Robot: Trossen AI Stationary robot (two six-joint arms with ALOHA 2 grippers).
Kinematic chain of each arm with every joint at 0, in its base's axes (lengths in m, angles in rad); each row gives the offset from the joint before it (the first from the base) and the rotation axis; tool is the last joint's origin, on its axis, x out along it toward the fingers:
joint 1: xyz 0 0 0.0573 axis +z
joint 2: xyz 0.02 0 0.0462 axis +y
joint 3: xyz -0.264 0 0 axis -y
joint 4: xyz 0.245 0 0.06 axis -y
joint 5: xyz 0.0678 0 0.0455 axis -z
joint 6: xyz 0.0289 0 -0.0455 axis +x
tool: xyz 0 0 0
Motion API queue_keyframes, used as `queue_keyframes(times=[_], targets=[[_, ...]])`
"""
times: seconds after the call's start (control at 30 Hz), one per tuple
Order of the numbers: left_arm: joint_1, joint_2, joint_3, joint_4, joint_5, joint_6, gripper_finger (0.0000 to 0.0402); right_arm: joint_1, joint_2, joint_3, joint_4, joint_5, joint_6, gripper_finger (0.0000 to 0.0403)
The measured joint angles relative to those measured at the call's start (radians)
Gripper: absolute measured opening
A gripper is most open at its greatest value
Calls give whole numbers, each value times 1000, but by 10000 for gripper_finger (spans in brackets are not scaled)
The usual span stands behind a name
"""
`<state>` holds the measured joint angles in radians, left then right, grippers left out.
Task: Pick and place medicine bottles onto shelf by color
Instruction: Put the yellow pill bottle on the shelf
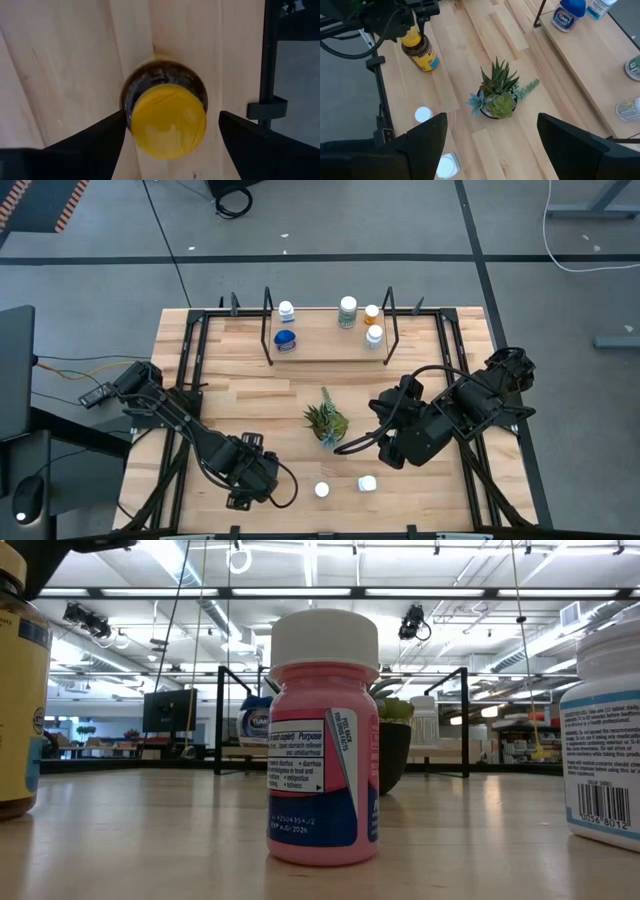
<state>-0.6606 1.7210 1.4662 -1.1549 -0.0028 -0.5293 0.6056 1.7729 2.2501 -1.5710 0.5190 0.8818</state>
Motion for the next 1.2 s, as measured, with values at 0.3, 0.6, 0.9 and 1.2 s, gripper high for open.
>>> queue_keyframes(times=[0.3, 0.6, 0.9, 1.2], targets=[[20, 9, -1, 3, -20, 46, 326, 0, 0, 0, 0, 0, 5, 316], [18, 9, -2, -3, -19, 70, 319, 0, 0, 0, 0, 0, 5, 316], [17, 8, -2, -3, -17, 44, 312, 0, 0, 0, 0, 0, 5, 316], [17, 30, -1, -4, 5, 43, 267, 0, 0, 0, 0, 0, 5, 316]])
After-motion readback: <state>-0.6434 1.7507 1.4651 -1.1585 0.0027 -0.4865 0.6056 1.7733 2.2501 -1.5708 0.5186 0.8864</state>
